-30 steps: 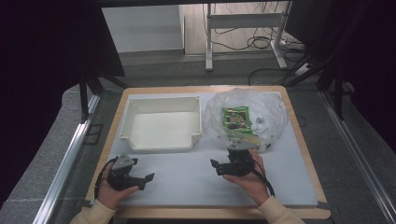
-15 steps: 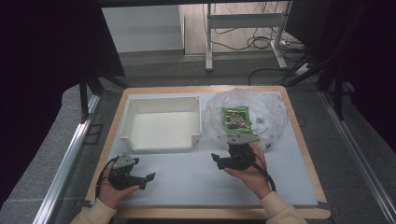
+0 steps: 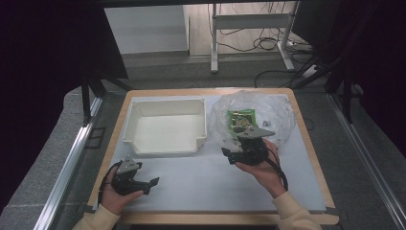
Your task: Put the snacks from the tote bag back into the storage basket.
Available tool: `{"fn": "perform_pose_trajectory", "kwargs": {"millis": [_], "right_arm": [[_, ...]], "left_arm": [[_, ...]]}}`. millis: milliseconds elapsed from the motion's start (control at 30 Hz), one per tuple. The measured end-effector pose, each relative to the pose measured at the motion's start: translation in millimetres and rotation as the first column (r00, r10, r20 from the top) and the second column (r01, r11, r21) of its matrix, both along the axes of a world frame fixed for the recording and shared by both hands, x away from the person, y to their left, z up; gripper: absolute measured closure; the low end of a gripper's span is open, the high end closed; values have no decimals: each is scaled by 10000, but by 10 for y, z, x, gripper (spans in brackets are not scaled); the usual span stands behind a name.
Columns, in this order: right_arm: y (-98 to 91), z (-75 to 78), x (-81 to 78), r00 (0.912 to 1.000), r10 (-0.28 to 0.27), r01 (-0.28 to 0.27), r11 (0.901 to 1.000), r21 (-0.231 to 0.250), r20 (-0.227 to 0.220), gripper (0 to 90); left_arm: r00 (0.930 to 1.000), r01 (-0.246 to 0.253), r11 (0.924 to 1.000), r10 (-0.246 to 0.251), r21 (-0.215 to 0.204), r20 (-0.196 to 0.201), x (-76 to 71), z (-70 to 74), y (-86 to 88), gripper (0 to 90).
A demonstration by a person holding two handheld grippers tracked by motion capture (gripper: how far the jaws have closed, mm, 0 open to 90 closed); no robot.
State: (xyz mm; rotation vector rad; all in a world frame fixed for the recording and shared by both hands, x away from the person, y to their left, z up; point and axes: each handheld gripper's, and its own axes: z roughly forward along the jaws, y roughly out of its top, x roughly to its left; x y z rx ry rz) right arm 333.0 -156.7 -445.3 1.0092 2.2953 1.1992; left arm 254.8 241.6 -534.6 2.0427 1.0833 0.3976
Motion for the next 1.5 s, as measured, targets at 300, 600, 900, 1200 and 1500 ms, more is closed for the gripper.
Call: {"fn": "perform_pose_trajectory", "kwargs": {"millis": [300, 600, 900, 1200, 1500], "right_arm": [[11, 123, 79, 9999, -1, 1, 10000, 52, 125, 285], [3, 182, 175, 9999, -91, 89, 9998, 157, 78, 293], [-40, 269, 246, 9993, -236, 231, 9995, 210, 274, 303], [-127, 322, 357, 9982, -547, 542, 9983, 214, 257, 303], [-217, 305, 489, 9961, -878, 877, 9959, 211, 36, 298]], "left_arm": [[10000, -59, 10000, 59, -16, 15, -10, -2, -5, 83], [10000, -23, 10000, 23, 36, 46, -24, -1, 0, 83], [10000, -6, 10000, 6, 65, 74, -31, 2, 1, 83], [10000, -14, 10000, 13, 89, 68, -32, 1, 0, 83], [9999, -79, 9999, 79, 78, 75, -43, 6, -1, 83]]}}
